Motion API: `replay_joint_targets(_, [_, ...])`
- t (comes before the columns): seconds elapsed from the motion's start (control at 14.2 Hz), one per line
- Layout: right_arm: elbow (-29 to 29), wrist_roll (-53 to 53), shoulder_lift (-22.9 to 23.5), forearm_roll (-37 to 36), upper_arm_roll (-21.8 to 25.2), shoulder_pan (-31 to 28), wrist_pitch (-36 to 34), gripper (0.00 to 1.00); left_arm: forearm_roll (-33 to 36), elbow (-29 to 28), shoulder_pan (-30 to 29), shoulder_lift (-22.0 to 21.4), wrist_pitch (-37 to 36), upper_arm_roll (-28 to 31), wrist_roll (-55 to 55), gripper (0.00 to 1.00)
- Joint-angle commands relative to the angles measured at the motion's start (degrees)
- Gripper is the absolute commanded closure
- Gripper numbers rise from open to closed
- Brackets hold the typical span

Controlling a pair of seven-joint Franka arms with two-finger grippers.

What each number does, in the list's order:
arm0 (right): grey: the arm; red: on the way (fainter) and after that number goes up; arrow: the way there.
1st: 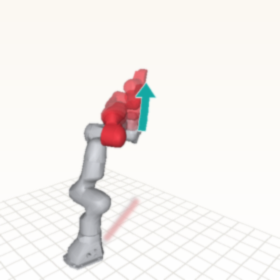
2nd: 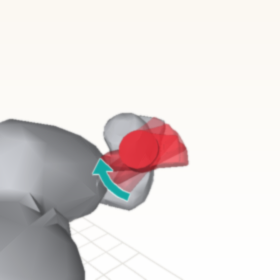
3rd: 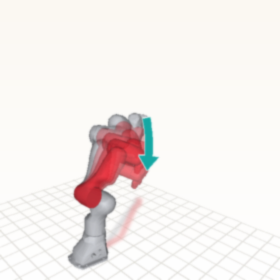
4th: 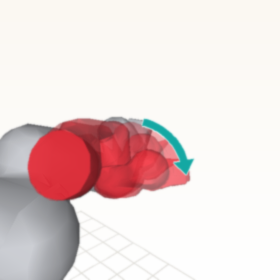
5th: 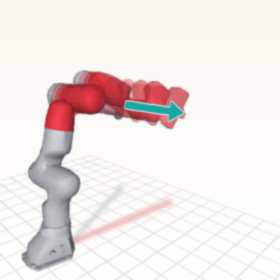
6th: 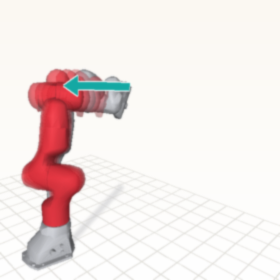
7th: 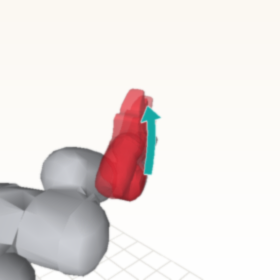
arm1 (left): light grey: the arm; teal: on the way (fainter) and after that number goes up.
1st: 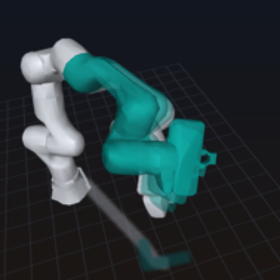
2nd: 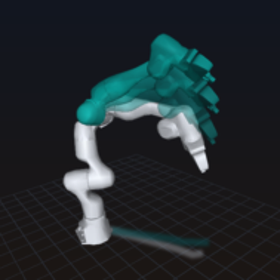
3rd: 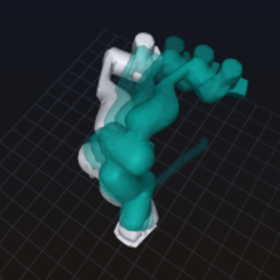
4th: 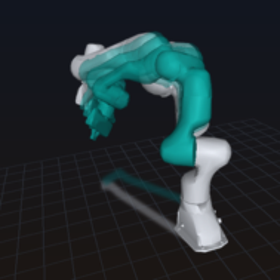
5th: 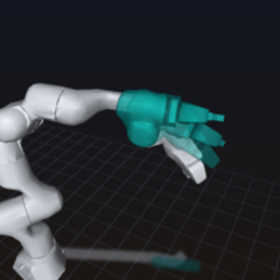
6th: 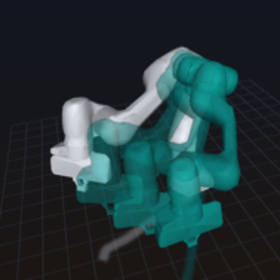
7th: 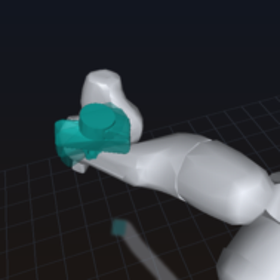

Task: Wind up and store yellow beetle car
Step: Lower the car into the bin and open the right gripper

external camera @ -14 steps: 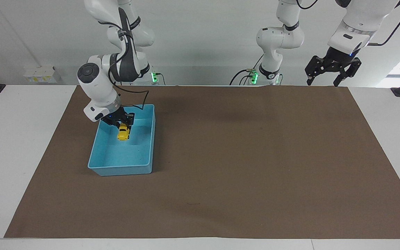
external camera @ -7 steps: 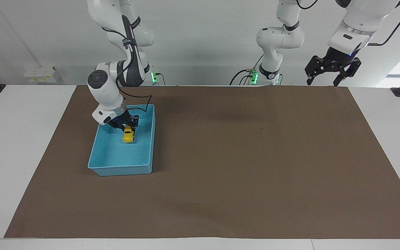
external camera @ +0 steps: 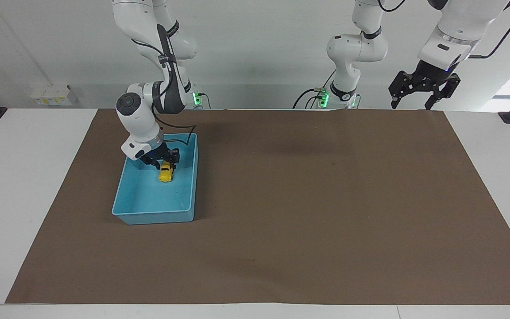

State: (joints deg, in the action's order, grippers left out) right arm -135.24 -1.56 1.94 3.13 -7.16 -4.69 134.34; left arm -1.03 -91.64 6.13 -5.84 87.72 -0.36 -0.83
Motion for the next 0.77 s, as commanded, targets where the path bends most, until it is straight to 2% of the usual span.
replay_joint_targets(0.0, [6.79, 0.59, -1.06, 1.35, -0.31, -0.32, -8.61, 0.0, 0.68, -0.03, -2.52, -0.23, -0.26, -0.52, 1.35, 0.0])
replay_joint_targets(0.14, [11.64, 1.03, -1.41, 1.18, -0.22, -0.59, -14.43, 0.0, 0.68, -0.03, -2.96, -0.23, 0.26, -0.52, 4.5, 0.0])
replay_joint_targets(0.42, [17.97, 2.44, -3.43, -2.67, 0.83, -1.29, -18.93, 0.0, 0.68, -0.11, -3.23, -0.23, 0.26, -0.61, 3.38, 0.0])
replay_joint_targets(0.56, [23.85, 6.54, -3.61, -6.02, 0.75, -1.73, -23.39, 0.0, 0.68, -0.11, -3.23, -0.23, 0.09, -0.61, 1.54, 0.0])
replay_joint_targets(0.7, [29.3, 10.08, -3.52, -6.3, 0.75, -1.82, -28.06, 0.0, 0.68, 0.06, -3.23, -0.14, -0.09, -0.61, 1.7, 0.0])
